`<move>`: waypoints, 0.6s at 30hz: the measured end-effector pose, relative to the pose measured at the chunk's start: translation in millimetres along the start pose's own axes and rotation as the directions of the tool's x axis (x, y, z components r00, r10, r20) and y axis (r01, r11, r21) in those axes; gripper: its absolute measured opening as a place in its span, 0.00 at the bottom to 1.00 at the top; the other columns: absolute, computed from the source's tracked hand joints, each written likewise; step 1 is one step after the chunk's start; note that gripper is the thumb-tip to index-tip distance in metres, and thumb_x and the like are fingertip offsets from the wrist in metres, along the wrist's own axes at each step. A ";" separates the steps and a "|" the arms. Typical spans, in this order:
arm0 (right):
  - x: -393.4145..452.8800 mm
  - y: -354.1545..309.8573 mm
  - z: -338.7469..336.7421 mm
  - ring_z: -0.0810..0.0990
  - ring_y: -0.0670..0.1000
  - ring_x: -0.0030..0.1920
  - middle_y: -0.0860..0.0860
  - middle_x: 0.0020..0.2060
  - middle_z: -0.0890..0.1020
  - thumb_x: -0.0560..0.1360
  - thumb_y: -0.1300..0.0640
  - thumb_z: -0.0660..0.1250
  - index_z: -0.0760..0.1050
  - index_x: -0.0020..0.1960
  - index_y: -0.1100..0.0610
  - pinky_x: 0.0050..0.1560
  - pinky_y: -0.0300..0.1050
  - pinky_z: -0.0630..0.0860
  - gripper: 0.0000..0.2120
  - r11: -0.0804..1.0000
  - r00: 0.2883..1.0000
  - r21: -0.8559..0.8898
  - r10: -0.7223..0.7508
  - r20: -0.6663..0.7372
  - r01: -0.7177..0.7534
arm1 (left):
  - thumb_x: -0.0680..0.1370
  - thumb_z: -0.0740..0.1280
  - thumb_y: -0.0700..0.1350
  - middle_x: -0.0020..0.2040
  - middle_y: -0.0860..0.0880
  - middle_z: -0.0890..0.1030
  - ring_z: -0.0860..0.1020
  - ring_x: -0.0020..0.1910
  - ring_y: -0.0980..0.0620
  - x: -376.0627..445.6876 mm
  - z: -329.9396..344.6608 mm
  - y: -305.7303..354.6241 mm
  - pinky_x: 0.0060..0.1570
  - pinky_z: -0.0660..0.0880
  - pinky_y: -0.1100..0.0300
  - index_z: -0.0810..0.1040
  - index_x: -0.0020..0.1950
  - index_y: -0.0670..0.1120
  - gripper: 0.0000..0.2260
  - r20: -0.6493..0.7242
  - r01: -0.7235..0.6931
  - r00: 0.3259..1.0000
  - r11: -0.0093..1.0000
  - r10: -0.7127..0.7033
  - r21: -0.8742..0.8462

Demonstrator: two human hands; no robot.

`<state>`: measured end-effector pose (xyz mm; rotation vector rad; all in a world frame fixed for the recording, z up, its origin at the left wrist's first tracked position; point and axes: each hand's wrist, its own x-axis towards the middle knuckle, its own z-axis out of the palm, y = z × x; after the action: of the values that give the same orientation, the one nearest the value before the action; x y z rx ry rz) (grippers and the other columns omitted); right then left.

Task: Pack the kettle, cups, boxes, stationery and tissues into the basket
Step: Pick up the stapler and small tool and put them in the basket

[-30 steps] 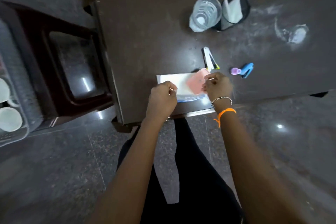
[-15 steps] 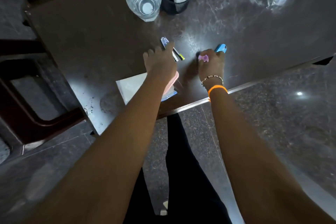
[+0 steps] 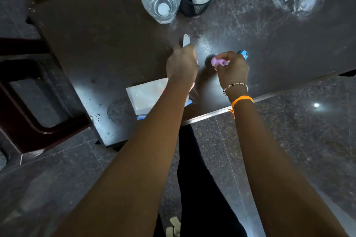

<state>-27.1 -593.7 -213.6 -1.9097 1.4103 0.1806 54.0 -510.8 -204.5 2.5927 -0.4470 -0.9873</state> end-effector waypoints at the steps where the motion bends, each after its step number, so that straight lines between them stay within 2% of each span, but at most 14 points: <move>1: -4.2 -6.1 -1.0 0.79 0.60 0.50 0.60 0.52 0.81 0.70 0.69 0.64 0.80 0.48 0.61 0.54 0.45 0.73 0.10 1.000 1.000 0.007 -0.027 -0.005 0.027 | 0.76 0.64 0.39 0.55 0.38 0.76 0.78 0.50 0.37 -5.4 -4.8 -2.4 0.52 0.75 0.48 0.78 0.54 0.44 0.07 -0.030 -0.008 1.000 0.999 0.006 -0.050; 3: -16.4 -19.9 -1.0 0.79 0.59 0.49 0.60 0.52 0.81 0.69 0.70 0.63 0.80 0.49 0.62 0.54 0.45 0.74 0.11 0.996 0.996 0.032 -0.085 -0.002 0.085 | 0.75 0.64 0.37 0.53 0.40 0.74 0.78 0.48 0.38 -18.5 -16.0 -11.4 0.50 0.73 0.51 0.77 0.51 0.43 0.07 -0.096 -0.038 0.995 0.987 0.023 -0.155; 6: -41.1 -45.0 6.0 0.79 0.60 0.49 0.61 0.52 0.80 0.70 0.71 0.63 0.79 0.49 0.61 0.53 0.47 0.76 0.12 0.983 0.984 0.064 -0.172 0.042 0.170 | 0.73 0.64 0.35 0.47 0.44 0.72 0.75 0.41 0.47 -41.2 -37.9 -35.1 0.45 0.68 0.60 0.77 0.46 0.42 0.06 -0.181 -0.087 0.983 0.935 0.025 -0.344; 9: -73.8 -78.4 25.7 0.80 0.59 0.49 0.59 0.50 0.82 0.70 0.70 0.63 0.78 0.49 0.60 0.48 0.41 0.75 0.11 0.963 0.955 0.079 -0.266 0.129 0.258 | 0.72 0.65 0.32 0.45 0.45 0.72 0.71 0.37 0.56 -67.3 -65.0 -72.7 0.43 0.67 0.69 0.78 0.44 0.42 0.07 -0.252 -0.111 0.967 0.864 -0.019 -0.492; 10: -86.7 -92.2 34.9 0.80 0.59 0.49 0.59 0.49 0.82 0.70 0.69 0.63 0.78 0.49 0.60 0.49 0.43 0.76 0.11 0.953 0.941 0.098 -0.298 0.160 0.285 | 0.72 0.65 0.33 0.45 0.45 0.72 0.70 0.38 0.61 -76.7 -74.0 -88.6 0.43 0.66 0.73 0.78 0.44 0.42 0.06 -0.278 -0.114 0.960 0.845 -0.042 -0.522; 12: -112.1 -118.2 53.5 0.81 0.61 0.48 0.58 0.47 0.82 0.71 0.69 0.63 0.77 0.49 0.62 0.54 0.52 0.78 0.09 0.934 0.908 0.166 -0.348 0.234 0.316 | 0.73 0.65 0.34 0.46 0.45 0.73 0.71 0.39 0.65 -94.7 -91.6 -119.7 0.44 0.64 0.78 0.78 0.45 0.43 0.06 -0.315 -0.084 0.941 0.810 -0.127 -0.580; 14: -144.7 -147.6 81.0 0.83 0.60 0.45 0.55 0.43 0.81 0.72 0.68 0.64 0.76 0.49 0.62 0.53 0.56 0.79 0.07 0.909 0.858 0.194 -0.413 0.307 0.369 | 0.74 0.65 0.36 0.47 0.48 0.73 0.72 0.39 0.65 -115.6 -112.5 -161.6 0.45 0.65 0.77 0.77 0.46 0.45 0.06 -0.348 -0.033 0.904 0.770 -0.250 -0.637; 18: -190.3 -193.9 125.7 0.82 0.55 0.42 0.51 0.40 0.80 0.72 0.67 0.65 0.77 0.48 0.61 0.49 0.48 0.78 0.06 0.857 0.765 0.220 -0.516 0.386 0.466 | 0.75 0.65 0.37 0.49 0.47 0.73 0.76 0.42 0.55 -148.8 -152.2 -225.7 0.51 0.72 0.66 0.77 0.49 0.47 0.06 -0.405 0.005 0.815 0.704 -0.414 -0.710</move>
<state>106.7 -345.4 -113.6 -1.9247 0.5793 0.2460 90.8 -219.8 -103.3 2.0875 0.3494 -0.3107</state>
